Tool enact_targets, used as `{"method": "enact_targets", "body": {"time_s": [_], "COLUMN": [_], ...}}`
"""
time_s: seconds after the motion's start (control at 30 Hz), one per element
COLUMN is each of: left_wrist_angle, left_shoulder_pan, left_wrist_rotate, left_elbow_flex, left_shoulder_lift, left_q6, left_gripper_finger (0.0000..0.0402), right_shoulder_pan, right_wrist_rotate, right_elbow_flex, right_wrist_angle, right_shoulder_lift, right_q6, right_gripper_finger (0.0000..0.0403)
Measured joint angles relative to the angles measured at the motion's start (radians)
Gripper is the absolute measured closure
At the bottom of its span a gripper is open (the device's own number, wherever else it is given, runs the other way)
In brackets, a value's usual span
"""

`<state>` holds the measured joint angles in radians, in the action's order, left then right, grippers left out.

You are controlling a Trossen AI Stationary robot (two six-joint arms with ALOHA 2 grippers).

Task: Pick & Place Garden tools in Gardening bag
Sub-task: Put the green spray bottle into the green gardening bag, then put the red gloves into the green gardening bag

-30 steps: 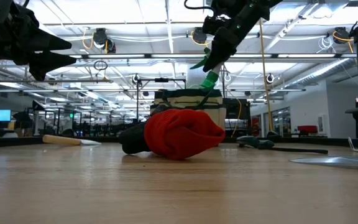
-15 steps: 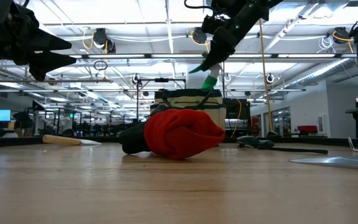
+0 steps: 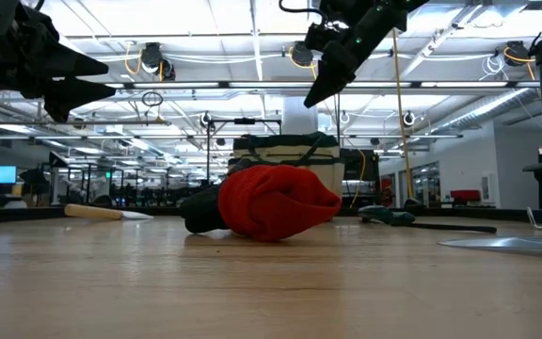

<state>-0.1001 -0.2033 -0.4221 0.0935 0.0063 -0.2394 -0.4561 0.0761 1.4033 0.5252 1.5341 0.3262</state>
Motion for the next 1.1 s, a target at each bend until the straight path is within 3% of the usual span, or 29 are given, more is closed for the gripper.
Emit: {"method": "enact_targets", "body": {"time_s": [0.63,0.93,1.1], "left_wrist_angle": [0.000,0.000,0.000], "left_shoulder_pan": [0.000,0.000,0.000], "left_wrist_rotate": [0.000,0.001,0.001], "left_elbow_flex": [0.000,0.000,0.000], "left_shoulder_lift": [0.000,0.000,0.000], "left_q6": [0.000,0.024,0.035], "left_gripper_finger": [0.0160,0.0160,0.0160], "right_shoulder_pan": [0.015,0.111,0.165], "right_wrist_rotate": [-0.017,0.236,0.240], "right_elbow_flex": [0.000,0.000,0.000], "right_wrist_angle": [0.030,0.057,0.053], "right_shoulder_lift": [-0.009,-0.009,-0.009], "right_q6": [-0.001,0.000,-0.025], "right_gripper_finger": [0.0270,0.0270,0.0271]}}
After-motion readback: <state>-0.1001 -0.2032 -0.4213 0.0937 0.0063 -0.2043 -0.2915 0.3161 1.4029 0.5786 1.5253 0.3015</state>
